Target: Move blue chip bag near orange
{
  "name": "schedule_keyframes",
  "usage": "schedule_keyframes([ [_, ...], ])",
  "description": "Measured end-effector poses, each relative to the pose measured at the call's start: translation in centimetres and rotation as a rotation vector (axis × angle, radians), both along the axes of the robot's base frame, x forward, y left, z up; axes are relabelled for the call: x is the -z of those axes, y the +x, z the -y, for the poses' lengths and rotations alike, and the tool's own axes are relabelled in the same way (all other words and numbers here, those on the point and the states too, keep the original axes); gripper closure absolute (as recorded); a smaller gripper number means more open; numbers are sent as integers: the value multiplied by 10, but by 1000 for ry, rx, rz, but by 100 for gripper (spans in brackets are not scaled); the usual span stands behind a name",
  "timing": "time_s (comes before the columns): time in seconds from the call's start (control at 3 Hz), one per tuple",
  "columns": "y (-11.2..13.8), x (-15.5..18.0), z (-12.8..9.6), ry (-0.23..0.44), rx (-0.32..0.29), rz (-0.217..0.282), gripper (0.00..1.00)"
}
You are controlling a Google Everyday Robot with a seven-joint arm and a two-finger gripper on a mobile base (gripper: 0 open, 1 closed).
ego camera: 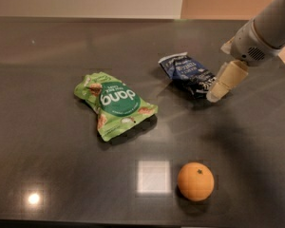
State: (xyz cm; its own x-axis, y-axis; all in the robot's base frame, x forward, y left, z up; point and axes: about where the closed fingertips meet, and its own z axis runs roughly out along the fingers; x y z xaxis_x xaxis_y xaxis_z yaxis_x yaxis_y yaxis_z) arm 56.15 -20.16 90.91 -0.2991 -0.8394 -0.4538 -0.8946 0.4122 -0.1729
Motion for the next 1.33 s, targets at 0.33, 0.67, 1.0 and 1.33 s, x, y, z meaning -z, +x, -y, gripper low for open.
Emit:
schedule_keyframes([
  [0.33, 22, 29, -1, 8, 9, -42, 0],
  [0.67, 35, 59, -4, 4, 10, -91, 0],
  [1.0, 38, 77, -10, -7, -7, -114, 18],
  [1.33, 39, 82, -16, -11, -25, -118, 41],
])
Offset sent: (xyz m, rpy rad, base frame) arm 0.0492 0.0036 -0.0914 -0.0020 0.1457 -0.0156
